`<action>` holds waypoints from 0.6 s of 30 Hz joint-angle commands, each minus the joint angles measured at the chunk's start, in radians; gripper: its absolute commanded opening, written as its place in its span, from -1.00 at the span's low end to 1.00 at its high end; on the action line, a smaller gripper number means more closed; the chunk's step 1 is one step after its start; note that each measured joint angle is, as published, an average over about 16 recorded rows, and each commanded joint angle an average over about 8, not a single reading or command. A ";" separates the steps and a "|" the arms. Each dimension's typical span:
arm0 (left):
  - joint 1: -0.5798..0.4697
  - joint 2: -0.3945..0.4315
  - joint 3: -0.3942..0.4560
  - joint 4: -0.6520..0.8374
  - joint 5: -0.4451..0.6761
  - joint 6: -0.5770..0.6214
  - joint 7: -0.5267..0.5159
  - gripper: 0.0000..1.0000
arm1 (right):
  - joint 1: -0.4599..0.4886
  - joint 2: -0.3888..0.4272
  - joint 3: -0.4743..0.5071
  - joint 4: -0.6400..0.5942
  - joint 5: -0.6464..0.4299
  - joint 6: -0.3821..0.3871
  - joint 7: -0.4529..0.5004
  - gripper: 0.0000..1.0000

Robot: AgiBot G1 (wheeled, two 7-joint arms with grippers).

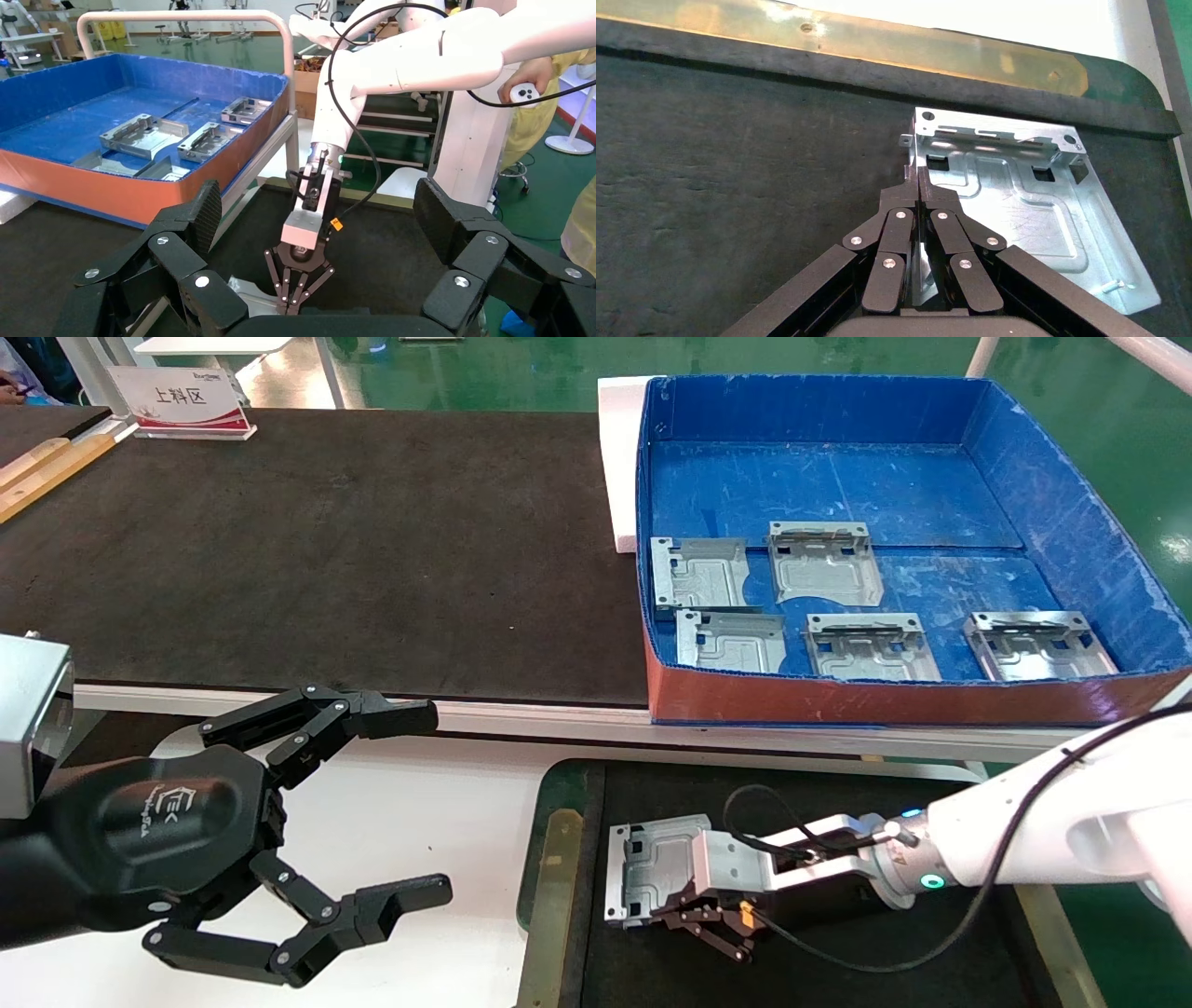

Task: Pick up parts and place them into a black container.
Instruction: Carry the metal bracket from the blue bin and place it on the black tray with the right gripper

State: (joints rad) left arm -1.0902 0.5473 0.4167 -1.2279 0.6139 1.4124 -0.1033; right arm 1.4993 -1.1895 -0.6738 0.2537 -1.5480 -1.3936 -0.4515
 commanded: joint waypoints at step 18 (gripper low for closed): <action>0.000 0.000 0.000 0.000 0.000 0.000 0.000 1.00 | 0.049 -0.057 0.003 -0.148 -0.002 0.058 -0.079 -1.00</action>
State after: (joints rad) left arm -1.0902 0.5473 0.4167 -1.2279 0.6139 1.4124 -0.1033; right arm 1.5478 -1.2456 -0.6711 0.1079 -1.5497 -1.3376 -0.5292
